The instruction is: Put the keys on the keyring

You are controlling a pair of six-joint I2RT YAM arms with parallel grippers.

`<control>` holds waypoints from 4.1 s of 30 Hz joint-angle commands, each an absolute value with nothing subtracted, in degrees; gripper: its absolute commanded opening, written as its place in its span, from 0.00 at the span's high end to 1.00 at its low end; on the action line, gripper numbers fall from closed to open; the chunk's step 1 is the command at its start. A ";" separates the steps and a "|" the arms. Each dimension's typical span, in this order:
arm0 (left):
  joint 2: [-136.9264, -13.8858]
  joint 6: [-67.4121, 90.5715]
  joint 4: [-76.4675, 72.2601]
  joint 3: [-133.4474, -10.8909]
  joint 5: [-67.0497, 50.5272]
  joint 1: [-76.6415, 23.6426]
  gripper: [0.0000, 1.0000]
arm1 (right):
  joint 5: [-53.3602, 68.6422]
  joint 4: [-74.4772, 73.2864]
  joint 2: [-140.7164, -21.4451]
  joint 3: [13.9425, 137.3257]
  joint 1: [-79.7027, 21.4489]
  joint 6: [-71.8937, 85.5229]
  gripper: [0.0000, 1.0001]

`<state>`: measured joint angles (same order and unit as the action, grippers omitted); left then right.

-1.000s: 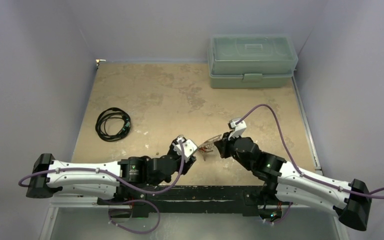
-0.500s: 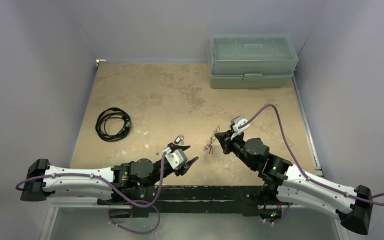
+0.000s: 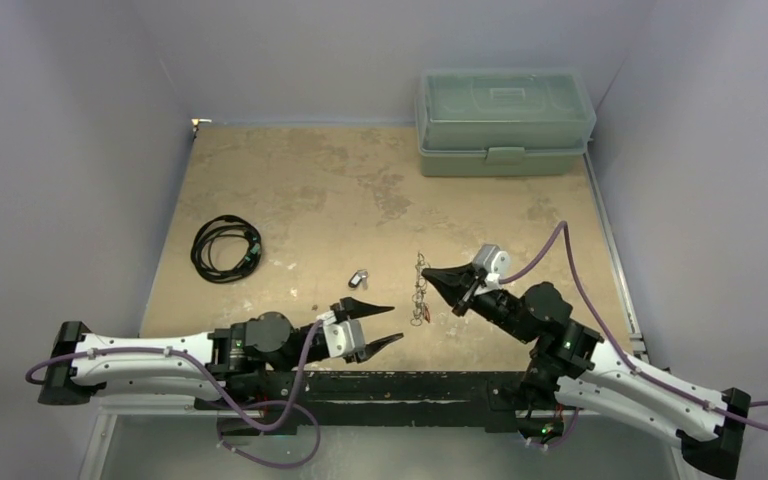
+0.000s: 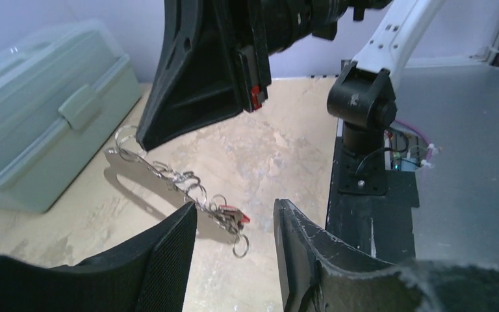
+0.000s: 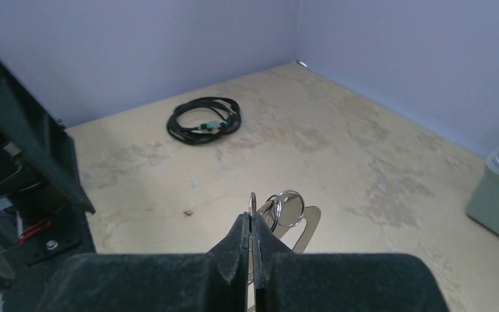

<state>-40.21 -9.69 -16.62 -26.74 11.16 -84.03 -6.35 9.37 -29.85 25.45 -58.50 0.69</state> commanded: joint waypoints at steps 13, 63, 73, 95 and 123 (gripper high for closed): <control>-35.70 -13.58 -15.43 -32.44 11.41 -84.02 0.66 | 16.91 18.62 -31.46 30.54 -58.80 -5.16 1.00; -42.37 -13.80 -18.28 -34.81 9.71 -83.95 1.00 | 28.51 15.05 -32.62 33.11 -58.80 -5.18 1.00; -42.41 -12.59 -15.04 -36.15 13.08 -83.94 1.00 | 19.36 12.34 -32.14 35.18 -58.80 -2.31 0.78; -51.82 -0.44 30.19 -62.61 16.46 -84.02 1.00 | 27.76 -9.54 -40.22 52.04 -58.80 -10.76 0.52; -50.61 -2.99 33.07 -59.67 9.61 -83.94 1.00 | 37.69 -11.66 -49.17 52.69 -58.89 -10.57 0.72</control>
